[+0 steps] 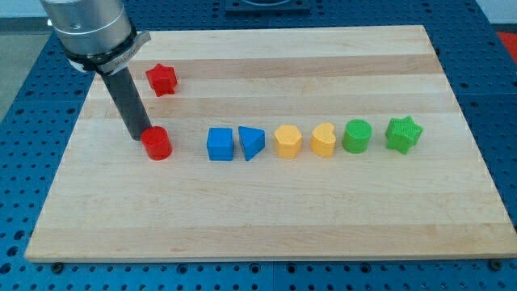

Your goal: Move the red circle towards blue cube

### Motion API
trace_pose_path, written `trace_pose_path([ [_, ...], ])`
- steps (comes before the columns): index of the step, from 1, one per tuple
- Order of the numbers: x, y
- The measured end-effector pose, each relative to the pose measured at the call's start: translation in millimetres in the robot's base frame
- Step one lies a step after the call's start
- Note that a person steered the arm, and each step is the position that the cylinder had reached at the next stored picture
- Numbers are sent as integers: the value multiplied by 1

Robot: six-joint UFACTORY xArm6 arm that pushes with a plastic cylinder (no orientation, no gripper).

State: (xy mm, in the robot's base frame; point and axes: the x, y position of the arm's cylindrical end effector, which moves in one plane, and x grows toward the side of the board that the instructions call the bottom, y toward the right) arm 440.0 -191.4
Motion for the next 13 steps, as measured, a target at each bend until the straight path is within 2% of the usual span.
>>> trace_pose_path([
  [5,37,-14],
  [10,37,30],
  [13,37,33],
])
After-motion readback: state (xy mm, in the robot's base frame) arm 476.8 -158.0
